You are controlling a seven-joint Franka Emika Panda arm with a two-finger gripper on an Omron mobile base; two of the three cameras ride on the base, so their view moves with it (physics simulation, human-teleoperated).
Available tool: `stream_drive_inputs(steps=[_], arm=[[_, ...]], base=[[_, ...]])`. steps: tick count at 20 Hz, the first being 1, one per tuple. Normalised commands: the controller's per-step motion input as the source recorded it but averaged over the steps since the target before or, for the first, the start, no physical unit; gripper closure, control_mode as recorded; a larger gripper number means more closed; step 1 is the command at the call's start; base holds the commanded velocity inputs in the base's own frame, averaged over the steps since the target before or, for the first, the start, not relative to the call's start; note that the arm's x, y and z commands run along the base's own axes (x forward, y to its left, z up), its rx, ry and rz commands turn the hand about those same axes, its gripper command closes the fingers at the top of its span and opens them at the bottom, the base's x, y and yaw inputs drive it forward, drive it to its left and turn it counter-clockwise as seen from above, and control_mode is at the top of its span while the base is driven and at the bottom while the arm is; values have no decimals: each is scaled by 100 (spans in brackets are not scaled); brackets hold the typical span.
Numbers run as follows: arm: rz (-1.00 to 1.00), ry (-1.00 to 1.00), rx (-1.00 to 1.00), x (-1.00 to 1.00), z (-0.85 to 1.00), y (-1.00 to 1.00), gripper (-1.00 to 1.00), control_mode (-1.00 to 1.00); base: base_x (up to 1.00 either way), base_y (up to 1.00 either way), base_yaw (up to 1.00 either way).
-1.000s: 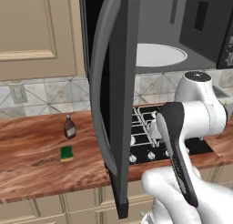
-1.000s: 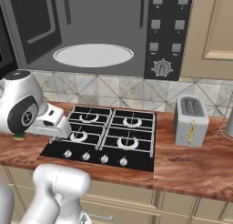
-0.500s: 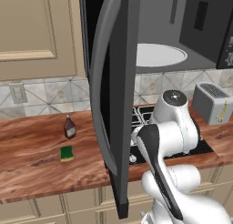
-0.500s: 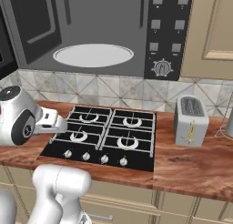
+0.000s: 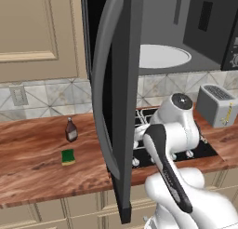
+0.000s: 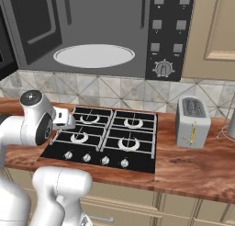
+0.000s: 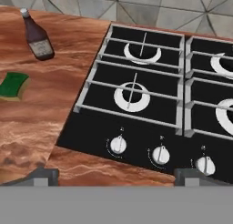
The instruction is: Place the sponge inside the microwave to prepare for sanitizing.
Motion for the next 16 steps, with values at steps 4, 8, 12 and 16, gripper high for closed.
stream_drive_inputs(steps=[4,8,12,16], arm=[[14,0,15,24,-10,34,-100,-100],[13,0,5,26,-24,50,-100,-100],[4,0,0,4,-2,60,-100,-100],[0,2,0,0,0,68,-100,-100]], base=[[0,0,0],[0,0,0],[0,0,0],[0,0,0]])
